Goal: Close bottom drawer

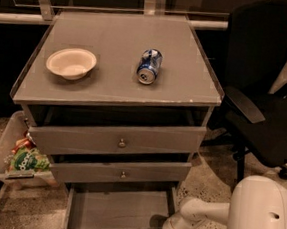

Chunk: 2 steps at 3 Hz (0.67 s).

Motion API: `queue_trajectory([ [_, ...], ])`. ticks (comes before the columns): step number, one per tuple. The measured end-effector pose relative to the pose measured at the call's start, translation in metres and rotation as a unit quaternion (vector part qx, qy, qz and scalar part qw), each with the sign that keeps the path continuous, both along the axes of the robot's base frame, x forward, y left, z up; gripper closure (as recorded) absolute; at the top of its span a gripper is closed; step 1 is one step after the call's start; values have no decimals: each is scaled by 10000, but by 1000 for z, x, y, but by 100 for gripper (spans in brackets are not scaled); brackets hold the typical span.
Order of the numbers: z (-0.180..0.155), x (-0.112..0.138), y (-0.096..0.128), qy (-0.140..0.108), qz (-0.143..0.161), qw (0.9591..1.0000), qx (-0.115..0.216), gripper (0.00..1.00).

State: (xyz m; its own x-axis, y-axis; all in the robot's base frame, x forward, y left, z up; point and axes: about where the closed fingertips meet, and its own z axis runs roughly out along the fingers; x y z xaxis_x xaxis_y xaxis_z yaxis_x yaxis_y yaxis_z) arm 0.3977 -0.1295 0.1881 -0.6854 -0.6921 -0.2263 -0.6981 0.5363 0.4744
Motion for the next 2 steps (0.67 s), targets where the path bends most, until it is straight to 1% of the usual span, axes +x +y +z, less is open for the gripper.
queue_trajectory([
  [2, 0, 0, 0, 0, 0, 10000, 0, 35],
])
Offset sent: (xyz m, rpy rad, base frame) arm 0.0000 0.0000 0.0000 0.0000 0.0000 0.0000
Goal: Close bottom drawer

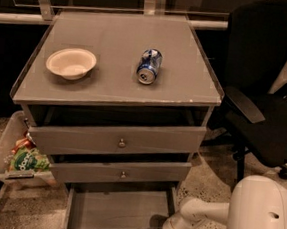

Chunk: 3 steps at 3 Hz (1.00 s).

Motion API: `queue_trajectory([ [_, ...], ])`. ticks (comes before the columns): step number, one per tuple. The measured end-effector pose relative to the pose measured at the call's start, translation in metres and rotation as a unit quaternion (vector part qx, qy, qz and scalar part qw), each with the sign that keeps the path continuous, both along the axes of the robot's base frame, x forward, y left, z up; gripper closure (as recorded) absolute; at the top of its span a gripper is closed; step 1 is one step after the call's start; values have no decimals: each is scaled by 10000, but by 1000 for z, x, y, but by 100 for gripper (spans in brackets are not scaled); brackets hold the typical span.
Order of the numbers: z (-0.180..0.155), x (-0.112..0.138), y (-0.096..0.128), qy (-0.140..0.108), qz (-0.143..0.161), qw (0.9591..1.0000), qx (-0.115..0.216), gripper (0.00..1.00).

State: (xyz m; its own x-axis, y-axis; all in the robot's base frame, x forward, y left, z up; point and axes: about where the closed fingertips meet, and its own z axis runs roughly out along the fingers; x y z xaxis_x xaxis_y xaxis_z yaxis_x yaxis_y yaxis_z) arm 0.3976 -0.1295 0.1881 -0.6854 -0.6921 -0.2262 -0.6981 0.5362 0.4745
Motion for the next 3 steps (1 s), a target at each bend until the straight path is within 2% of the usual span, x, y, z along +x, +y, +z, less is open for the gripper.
queue_trajectory([
  [1, 0, 0, 0, 0, 0, 10000, 0, 12],
  [2, 0, 0, 0, 0, 0, 10000, 0, 0],
  [3, 0, 0, 0, 1, 0, 10000, 0, 0],
])
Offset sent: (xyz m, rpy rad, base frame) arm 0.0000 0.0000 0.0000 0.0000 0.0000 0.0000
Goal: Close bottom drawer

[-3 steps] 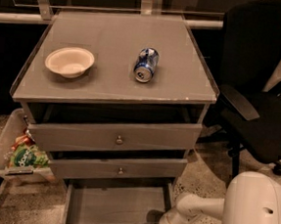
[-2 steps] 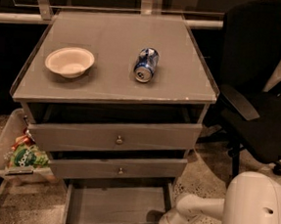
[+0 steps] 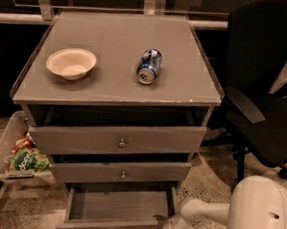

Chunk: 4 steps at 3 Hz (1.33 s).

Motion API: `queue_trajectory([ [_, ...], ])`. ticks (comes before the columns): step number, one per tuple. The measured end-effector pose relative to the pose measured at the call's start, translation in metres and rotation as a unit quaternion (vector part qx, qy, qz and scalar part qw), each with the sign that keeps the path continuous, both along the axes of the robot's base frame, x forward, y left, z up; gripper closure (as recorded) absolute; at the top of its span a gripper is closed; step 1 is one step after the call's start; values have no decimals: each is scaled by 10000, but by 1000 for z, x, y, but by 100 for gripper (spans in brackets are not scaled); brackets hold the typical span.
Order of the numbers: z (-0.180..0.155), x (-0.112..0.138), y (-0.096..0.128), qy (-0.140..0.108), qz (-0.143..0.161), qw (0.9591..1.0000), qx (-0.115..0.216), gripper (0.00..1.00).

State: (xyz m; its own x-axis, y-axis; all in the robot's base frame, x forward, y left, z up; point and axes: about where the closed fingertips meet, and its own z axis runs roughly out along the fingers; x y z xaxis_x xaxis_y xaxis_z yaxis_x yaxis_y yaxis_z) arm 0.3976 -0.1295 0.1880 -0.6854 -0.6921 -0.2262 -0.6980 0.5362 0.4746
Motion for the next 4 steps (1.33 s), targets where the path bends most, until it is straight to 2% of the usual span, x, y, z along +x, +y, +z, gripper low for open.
queue_trajectory([
  [1, 0, 0, 0, 0, 0, 10000, 0, 19],
  [3, 0, 0, 0, 0, 0, 10000, 0, 65],
  [4, -6, 14, 3, -173, 0, 9998, -49, 88],
])
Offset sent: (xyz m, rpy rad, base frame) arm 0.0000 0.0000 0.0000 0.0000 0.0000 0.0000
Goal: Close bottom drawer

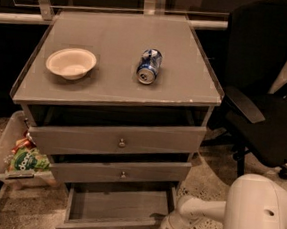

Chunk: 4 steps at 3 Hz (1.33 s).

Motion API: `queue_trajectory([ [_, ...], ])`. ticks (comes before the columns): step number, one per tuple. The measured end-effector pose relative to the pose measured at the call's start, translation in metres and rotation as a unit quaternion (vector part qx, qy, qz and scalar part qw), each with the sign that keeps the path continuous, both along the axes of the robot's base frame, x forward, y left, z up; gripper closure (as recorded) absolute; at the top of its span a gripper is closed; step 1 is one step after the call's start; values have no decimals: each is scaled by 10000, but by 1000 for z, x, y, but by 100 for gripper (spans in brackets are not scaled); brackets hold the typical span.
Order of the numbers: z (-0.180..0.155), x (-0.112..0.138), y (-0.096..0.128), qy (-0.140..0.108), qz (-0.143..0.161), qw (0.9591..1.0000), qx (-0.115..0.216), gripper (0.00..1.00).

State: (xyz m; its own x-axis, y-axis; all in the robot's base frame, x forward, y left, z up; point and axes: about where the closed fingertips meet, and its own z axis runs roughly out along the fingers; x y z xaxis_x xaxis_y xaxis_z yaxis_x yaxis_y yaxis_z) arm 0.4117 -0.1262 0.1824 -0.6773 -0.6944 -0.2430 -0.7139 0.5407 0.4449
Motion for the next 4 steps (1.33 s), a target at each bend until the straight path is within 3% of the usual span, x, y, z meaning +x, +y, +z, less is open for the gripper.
queue_trajectory([
  [1, -8, 20, 1, -209, -35, 9998, -30, 100],
  [4, -11, 50, -4, -569, -131, 9981, -218, 100],
])
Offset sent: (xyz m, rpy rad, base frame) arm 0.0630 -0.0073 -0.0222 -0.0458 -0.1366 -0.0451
